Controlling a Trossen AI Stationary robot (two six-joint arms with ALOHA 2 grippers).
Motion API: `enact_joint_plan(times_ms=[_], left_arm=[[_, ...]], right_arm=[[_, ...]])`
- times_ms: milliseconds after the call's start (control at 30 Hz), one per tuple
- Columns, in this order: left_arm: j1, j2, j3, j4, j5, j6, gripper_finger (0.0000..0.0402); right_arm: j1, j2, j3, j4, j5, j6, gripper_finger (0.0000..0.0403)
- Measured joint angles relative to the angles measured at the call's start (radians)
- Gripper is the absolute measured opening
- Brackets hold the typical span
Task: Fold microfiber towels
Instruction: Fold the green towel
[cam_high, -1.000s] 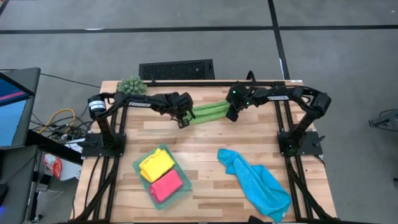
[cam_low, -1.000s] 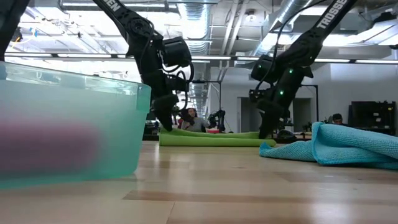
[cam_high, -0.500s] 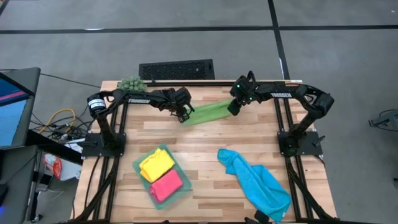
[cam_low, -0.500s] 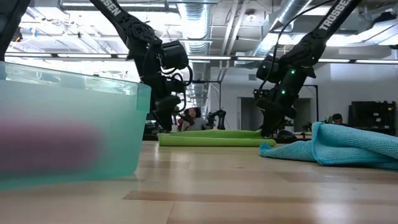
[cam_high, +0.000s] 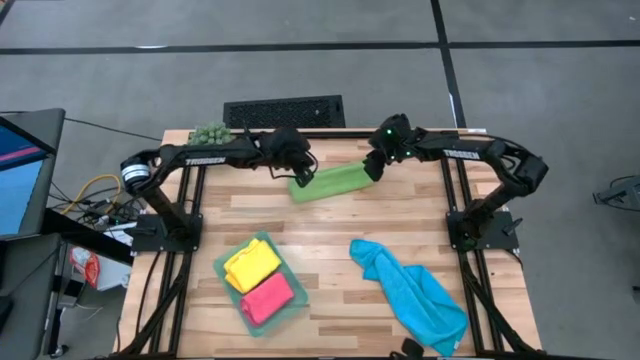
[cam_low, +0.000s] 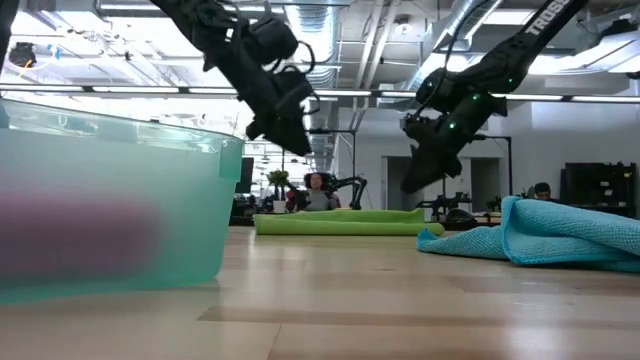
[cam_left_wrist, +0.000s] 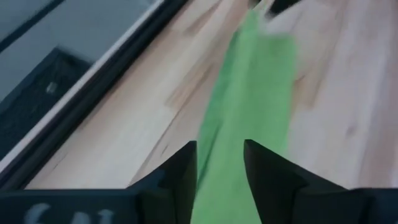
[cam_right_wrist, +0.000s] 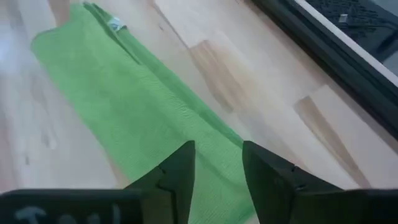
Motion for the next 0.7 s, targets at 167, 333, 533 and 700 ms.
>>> enact_joint_plan(times_ms=[167,333,533,700], left_arm=[[-0.023,0.039,-0.001,0.041,0.011,0.001,0.0081],[-0.052,0.132,-0.001,0.041,0.039,0.021,0.0042],[-0.061,0.217,-0.002,0.047,0.050,0.001,0.0014],[-0.060,0.222,-0.002,0.049,0.031,0.001,0.0006]], right_arm=[[0.000,0.057,0.000,0.020,0.008,0.007,0.0140],[0.001,0.117,0.000,0.027,0.053,0.008,0.0124],[-0.027,0.167,0.000,0.009,0.132,0.087,0.0113],[-0.036,0.161,0.000,0.005,0.131,0.105,0.0112]])
